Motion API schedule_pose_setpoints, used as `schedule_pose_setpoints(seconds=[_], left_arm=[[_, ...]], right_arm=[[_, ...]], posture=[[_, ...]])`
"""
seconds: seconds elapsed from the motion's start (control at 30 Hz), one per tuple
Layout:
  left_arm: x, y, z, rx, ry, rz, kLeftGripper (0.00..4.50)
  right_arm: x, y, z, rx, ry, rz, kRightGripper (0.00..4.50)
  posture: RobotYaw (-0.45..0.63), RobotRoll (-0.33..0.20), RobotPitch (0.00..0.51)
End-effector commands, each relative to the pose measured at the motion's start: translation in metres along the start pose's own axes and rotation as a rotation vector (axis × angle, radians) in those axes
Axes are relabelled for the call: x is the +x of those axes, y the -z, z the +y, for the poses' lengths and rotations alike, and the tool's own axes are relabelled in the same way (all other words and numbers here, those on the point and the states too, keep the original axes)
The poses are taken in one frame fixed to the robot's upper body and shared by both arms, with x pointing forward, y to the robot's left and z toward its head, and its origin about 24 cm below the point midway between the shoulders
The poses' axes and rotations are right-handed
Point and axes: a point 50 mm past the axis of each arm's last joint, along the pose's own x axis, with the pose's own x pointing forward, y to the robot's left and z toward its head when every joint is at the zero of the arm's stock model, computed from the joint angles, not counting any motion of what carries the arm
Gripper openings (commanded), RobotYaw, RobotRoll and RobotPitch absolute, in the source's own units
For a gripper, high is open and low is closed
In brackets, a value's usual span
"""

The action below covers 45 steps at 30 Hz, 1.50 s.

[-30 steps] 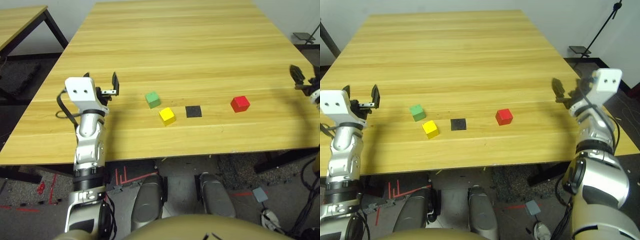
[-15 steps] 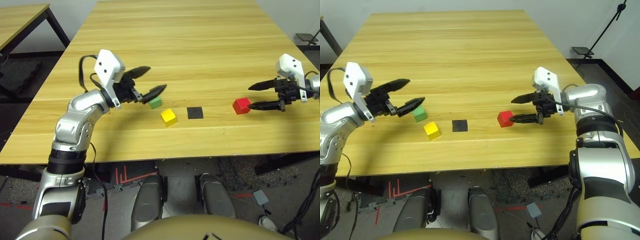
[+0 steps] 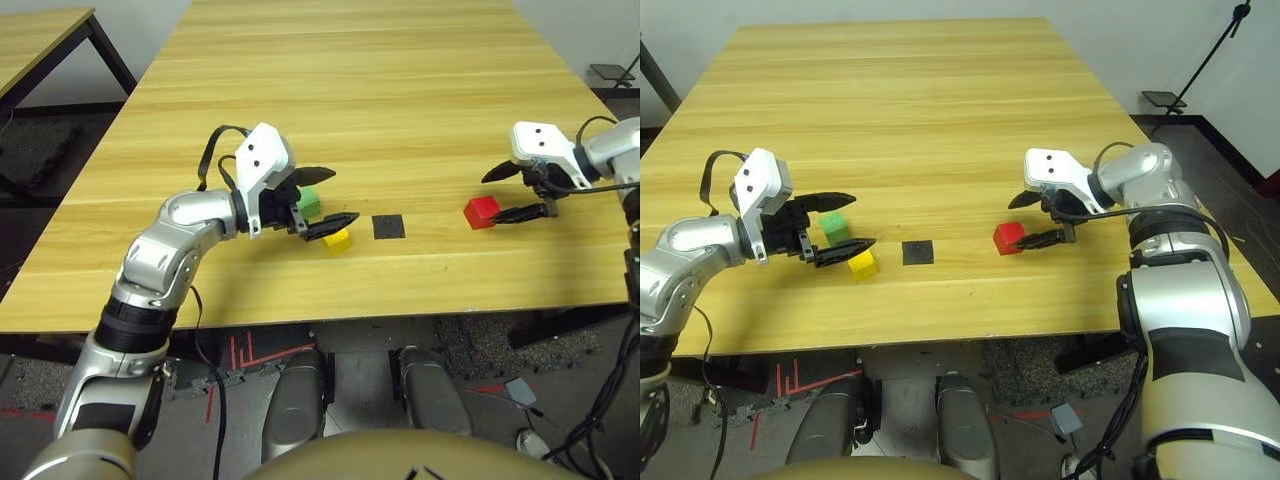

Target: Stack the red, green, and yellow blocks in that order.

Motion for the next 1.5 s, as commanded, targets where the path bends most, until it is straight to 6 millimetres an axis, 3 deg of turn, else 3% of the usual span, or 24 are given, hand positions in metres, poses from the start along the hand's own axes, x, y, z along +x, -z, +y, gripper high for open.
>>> schedule_pose_setpoints(seconds=[0.03,0.13,0.17,0.23,0.4,0.47,0.67,0.8,0.93,1.5], left_arm=[[-0.003,-0.001,-0.004,0.002,-0.009,0.011,4.45],[-0.004,-0.001,-0.007,-0.007,-0.020,0.007,4.45],[-0.004,-0.001,-0.007,-0.009,-0.022,0.007,4.48],[-0.004,-0.001,-0.009,-0.014,-0.027,0.005,4.50],[-0.006,0.000,-0.011,-0.019,-0.046,0.014,4.50],[-0.007,0.000,-0.012,-0.018,-0.048,0.016,4.50],[-0.004,-0.002,-0.014,-0.025,-0.047,0.020,4.50],[0.003,-0.004,-0.015,-0.027,-0.044,0.009,4.50],[0.007,-0.004,-0.016,-0.030,-0.046,0.013,4.50],[0.008,-0.005,-0.021,-0.044,-0.109,0.008,4.50]], right_arm=[[0.003,-0.002,-0.001,-0.035,-0.007,0.051,4.50],[0.009,-0.002,-0.002,-0.046,-0.004,0.073,4.50],[0.011,-0.003,-0.002,-0.050,0.001,0.078,4.31],[0.015,-0.004,-0.003,-0.055,0.006,0.084,3.85],[0.021,-0.005,-0.005,-0.049,0.013,0.113,2.12],[0.021,-0.013,-0.007,-0.025,0.010,0.062,2.08],[0.032,-0.070,-0.019,0.003,-0.119,-0.053,2.08],[0.050,-0.104,-0.015,-0.008,-0.161,-0.067,2.08],[0.062,-0.124,-0.005,-0.036,-0.188,-0.061,2.08],[0.083,-0.133,0.011,-0.078,-0.218,0.024,2.08]], posture=[[0.38,-0.181,0.070],[0.39,-0.181,0.072],[0.40,-0.180,0.074],[0.40,-0.179,0.075],[0.43,-0.178,0.080],[0.43,-0.181,0.083],[0.44,-0.201,0.086],[0.45,-0.217,0.084],[0.47,-0.229,0.084],[0.55,-0.258,0.093]])
